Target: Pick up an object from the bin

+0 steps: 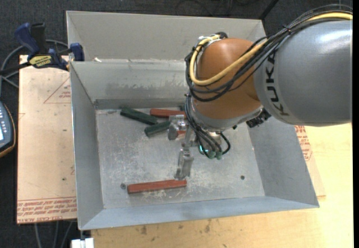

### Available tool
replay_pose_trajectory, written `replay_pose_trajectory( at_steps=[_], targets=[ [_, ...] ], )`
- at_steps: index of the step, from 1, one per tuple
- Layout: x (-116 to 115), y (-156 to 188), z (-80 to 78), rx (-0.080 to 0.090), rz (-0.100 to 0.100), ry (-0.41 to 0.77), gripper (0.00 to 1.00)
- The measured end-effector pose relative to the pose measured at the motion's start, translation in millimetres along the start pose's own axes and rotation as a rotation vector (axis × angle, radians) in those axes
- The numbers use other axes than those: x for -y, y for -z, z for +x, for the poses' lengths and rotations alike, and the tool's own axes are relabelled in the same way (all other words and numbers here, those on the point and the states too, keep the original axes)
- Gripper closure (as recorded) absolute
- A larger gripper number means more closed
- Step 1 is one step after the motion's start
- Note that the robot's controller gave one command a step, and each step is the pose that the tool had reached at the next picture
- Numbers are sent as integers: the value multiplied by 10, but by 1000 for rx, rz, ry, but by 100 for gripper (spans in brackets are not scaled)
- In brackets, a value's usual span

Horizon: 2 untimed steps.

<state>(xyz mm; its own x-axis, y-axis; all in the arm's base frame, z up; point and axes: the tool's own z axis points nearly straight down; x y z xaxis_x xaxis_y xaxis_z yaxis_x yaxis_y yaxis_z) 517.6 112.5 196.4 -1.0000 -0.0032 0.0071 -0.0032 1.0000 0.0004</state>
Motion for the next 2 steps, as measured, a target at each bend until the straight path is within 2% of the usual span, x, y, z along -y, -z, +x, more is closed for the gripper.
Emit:
replay_pose_trajectory(
  at_steps=[1, 2],
  targets=[
    [-168, -1072, 162, 2, 1, 350, 0],
    [-166, -1050, 147, 6, 0, 348, 100]
  ],
)
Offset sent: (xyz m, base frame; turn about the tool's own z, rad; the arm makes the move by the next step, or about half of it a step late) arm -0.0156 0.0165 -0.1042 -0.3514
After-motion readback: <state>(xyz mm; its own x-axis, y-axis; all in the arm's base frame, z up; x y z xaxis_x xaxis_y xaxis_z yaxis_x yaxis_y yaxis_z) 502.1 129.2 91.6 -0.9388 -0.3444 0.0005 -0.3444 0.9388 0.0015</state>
